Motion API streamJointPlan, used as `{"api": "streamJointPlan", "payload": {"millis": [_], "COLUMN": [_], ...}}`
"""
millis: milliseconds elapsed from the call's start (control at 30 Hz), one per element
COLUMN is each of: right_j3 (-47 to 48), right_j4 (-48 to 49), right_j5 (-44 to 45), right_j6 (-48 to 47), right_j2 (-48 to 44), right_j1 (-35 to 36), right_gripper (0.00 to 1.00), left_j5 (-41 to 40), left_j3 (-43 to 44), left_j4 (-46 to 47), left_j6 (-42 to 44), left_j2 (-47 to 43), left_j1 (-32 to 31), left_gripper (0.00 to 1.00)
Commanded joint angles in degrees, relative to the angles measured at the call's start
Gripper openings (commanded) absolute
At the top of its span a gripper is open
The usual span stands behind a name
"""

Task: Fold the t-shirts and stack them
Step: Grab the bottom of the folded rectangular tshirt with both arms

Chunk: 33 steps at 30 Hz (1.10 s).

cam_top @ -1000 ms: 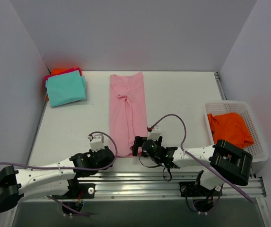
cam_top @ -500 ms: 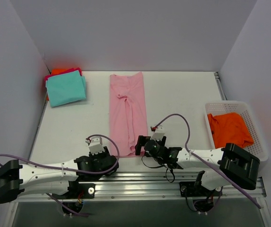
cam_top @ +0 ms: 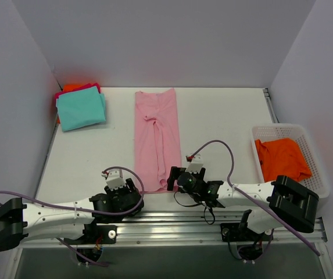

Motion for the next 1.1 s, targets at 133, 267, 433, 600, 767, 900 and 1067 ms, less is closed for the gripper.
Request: {"api": "streamJointPlan", "payload": {"millis": [133,267,433,600,767,900,1067], "right_j3": [-0.38,-0.46,-0.64,-0.55,-0.03,-0.2,-1.08], "right_j4": [0.02,0.9,2.13,2.75,3.01,3.45,4.15], "right_j5": [2.3,2.12,1.68,1.68,1.42,1.33,0.54], "right_j6": [0.65,0.74,1.18,1.27,1.01,1.01,0.92], "right_j2": [2.35,3.76,5.69,6.83,8.15,8.33,8.77], "right_j1": [0.08,0.08,0.08,0.08,-0.19,-0.27,-0.27], "right_gripper": [1.0,1.0,1.0,1.0,1.0,0.93,0.8], "left_j5": [-1.06,-1.68,-3.61,-4.23,-2.21,-0.36,0.17], "left_j3": [-6.43,-7.23,-8.37,-11.7,-14.52,-16.28,-16.37], "left_j4": [14.82,16.15,15.09,18.77,26.66,34.24,41.09], "left_j6": [0.86,0.86,2.25,6.92,8.68,8.33,9.03], "left_j2": [3.92,3.48,-3.71,-11.8,-11.29,-4.9,1.97], "left_j1": [1.18,1.19,0.83,1.01,2.06,2.24,2.42], "left_gripper": [0.68,0.68,0.67,0.67,0.67,0.67,0.67]}}
